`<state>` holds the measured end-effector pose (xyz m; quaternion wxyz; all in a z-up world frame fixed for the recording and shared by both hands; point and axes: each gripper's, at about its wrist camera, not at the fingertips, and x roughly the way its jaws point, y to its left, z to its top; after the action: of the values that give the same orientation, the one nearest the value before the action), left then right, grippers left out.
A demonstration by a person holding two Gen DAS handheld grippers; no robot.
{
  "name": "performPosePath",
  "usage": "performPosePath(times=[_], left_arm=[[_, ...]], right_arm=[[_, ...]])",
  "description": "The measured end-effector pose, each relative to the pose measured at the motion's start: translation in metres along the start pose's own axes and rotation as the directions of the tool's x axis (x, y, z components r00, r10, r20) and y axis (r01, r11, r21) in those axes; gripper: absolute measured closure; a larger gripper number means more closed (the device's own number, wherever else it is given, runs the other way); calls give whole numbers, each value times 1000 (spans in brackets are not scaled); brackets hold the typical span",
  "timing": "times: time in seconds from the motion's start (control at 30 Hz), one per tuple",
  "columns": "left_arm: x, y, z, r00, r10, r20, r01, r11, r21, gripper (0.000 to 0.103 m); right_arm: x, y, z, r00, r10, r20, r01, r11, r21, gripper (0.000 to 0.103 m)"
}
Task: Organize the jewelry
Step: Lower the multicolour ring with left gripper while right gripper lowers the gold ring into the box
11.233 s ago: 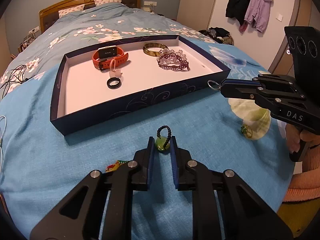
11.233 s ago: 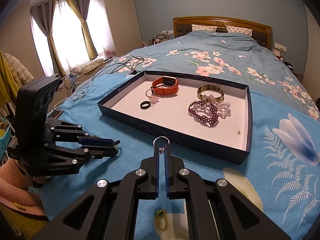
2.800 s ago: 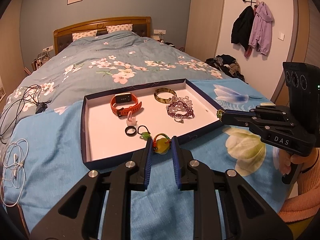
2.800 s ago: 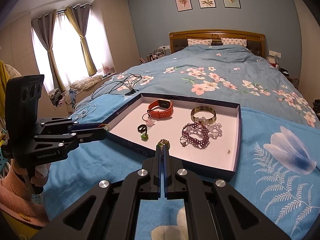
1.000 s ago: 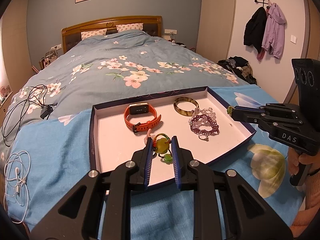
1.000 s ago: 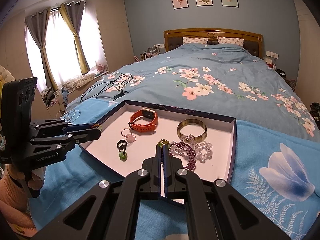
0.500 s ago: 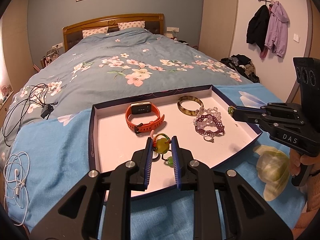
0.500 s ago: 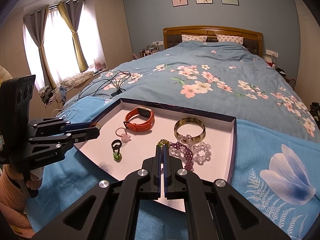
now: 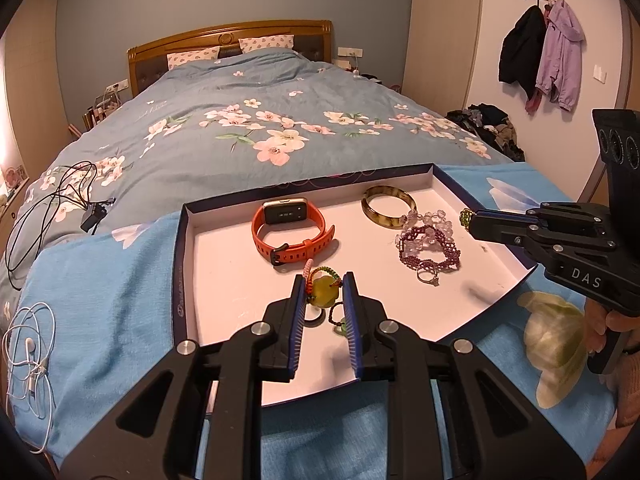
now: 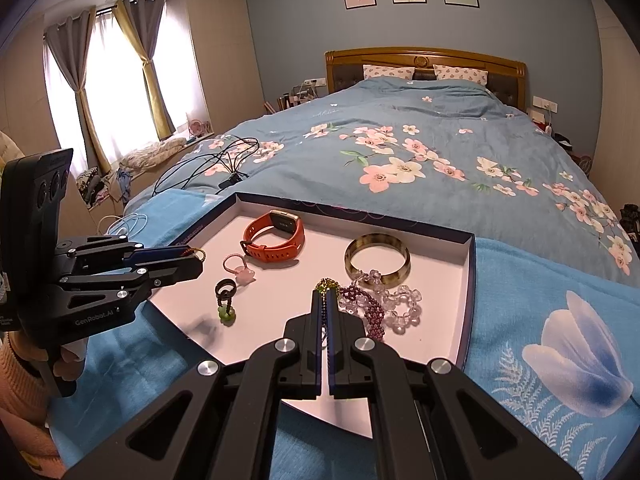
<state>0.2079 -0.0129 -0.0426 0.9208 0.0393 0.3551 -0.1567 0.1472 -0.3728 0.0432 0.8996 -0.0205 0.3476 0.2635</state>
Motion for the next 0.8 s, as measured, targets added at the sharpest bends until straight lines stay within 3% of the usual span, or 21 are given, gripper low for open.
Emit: performPosePath(times=[0.8], left_arm=[[24,2,0,999,18,-47,-18,1000,-7,84]], right_arm=[[20,1,3,999,-10,-43,9,1000,-12,102]])
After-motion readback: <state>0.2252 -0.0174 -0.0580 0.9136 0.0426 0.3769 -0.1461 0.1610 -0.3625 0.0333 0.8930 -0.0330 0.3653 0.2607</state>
